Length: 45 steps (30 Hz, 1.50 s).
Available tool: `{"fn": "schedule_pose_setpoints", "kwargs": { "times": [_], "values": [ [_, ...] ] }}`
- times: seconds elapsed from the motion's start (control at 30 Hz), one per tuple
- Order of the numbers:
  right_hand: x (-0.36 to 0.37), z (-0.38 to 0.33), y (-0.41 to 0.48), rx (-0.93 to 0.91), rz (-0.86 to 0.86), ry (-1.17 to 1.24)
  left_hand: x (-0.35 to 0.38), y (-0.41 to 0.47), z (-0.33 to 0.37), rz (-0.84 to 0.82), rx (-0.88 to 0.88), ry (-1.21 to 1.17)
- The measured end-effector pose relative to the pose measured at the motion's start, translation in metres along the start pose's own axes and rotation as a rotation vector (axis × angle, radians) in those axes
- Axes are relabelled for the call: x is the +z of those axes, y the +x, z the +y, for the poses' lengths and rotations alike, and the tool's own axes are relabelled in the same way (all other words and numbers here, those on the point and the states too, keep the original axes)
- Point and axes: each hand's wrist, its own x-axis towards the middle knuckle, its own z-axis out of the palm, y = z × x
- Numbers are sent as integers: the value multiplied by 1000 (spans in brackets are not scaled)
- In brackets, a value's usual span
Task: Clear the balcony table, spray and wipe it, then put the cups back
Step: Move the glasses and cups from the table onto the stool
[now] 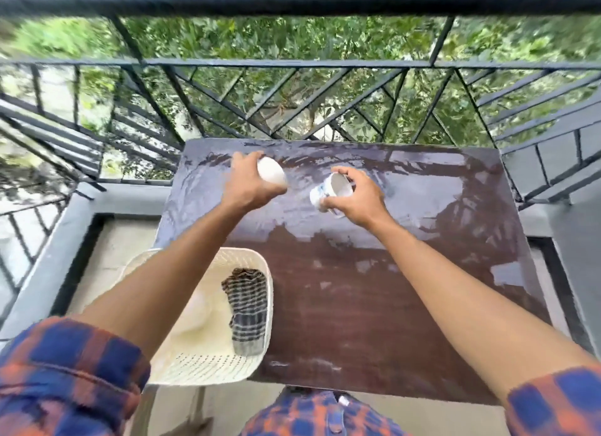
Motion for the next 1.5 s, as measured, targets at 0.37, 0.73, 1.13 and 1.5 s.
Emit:
{"fn": "schedule_pose_setpoints", "kwargs": {
  "times": [0.37, 0.73, 1.13, 1.5],
  "values": [
    [91, -174, -10, -420, -265, 11, -170, -115, -87, 478, -106, -362],
    [308, -345, -92, -841, -726, -255, -259, -247, -299, 814, -418, -511],
    [579, -290, -219, -799, -1086, -703, -124, -357, -565, 665, -1132, -607],
    [726, -179, -231, -568, -1090, -715, -64, -370, -655, 627, -1292, -561]
  ]
}}
